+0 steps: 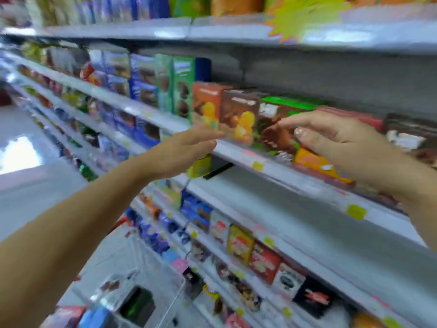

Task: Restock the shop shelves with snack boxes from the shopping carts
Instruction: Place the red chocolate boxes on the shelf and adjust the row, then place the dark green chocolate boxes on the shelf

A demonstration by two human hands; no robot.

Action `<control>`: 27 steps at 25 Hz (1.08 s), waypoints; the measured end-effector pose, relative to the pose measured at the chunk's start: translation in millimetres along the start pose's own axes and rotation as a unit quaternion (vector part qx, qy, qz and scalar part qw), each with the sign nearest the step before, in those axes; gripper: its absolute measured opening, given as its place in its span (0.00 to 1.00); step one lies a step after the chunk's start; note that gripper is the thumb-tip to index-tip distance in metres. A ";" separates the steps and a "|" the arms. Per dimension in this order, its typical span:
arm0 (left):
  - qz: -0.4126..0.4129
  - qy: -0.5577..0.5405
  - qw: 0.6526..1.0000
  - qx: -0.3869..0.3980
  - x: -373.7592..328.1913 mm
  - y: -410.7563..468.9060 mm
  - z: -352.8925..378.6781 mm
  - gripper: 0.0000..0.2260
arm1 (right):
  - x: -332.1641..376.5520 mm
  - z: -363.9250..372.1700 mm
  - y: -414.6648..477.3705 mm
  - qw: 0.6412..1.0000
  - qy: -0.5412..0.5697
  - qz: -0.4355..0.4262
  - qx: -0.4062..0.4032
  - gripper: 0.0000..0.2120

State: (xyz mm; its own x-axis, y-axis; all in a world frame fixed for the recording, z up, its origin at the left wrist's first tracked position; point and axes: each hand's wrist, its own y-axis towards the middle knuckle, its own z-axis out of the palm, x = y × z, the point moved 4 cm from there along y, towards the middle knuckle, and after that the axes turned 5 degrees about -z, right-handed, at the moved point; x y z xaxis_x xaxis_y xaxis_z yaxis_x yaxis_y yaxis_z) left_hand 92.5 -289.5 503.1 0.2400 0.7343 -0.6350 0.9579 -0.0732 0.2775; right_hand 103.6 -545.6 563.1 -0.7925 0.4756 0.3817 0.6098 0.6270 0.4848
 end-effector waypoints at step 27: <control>-0.675 -0.323 0.623 -0.227 598.8 -226.2 166.4 0.15 | -107.8 870.4 57.0 0.750 0.134 0.279 0.585 0.18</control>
State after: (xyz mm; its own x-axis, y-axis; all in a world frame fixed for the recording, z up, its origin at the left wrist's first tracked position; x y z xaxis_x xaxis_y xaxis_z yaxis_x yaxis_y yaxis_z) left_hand 45.7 54.5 -59.8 -0.5834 -0.5156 -0.6276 0.2473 0.6232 -0.7419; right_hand 216.2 -24.1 -135.4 -0.2906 0.8223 0.4892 0.2970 0.5635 -0.7708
